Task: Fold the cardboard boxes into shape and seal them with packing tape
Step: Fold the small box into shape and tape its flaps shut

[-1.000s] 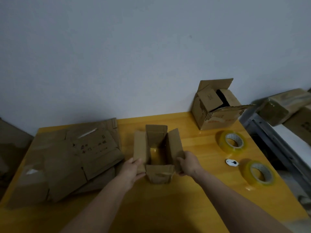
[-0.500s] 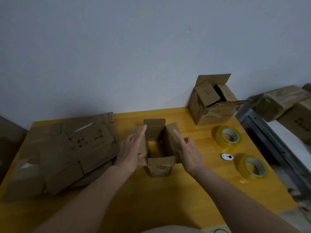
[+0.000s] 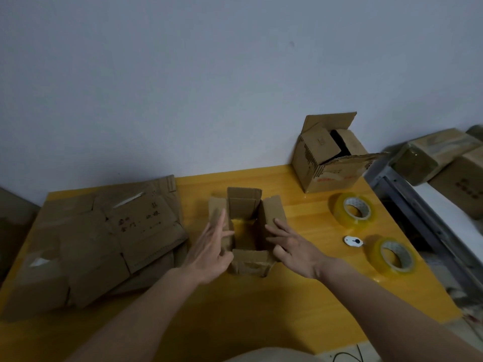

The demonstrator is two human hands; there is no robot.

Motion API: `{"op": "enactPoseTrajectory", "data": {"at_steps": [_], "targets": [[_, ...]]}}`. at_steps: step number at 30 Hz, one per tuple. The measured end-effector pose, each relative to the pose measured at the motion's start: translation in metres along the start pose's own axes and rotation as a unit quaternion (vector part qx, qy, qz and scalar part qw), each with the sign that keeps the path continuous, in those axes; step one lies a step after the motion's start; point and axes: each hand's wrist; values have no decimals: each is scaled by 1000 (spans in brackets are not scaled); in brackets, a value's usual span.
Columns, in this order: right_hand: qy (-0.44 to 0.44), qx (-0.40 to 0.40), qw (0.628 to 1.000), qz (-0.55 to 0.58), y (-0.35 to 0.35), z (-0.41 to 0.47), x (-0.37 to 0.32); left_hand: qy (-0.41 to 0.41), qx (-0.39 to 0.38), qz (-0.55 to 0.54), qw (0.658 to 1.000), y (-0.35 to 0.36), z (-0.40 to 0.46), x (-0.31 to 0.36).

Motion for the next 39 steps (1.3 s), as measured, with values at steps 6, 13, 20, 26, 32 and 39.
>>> {"op": "enactPoseTrajectory", "data": {"at_steps": [6,13,20,26,32,39], "targets": [[57,60,991,-101,13,11,-4,-59,46,33,997,15,8,3],[61,78,983,-155,-1,35,-21,-84,94,71,989,25,17,4],[58,63,996,8,-54,77,-46,-90,77,69,990,21,17,3],[19,-61,980,-190,-48,70,-42,-108,76,82,988,19,16,-2],[50,-58,936,-345,-23,65,-31,-177,86,54,979,18,15,0],[70,-71,927,-362,-23,60,-22,-136,8,-29,990,16,15,7]]}}
Point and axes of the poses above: each hand's wrist, its own z-axis towards the middle knuckle, its own y-axis out of the palm, x = y × z, and after that the axes turned 11 degrees about -x, right-handed
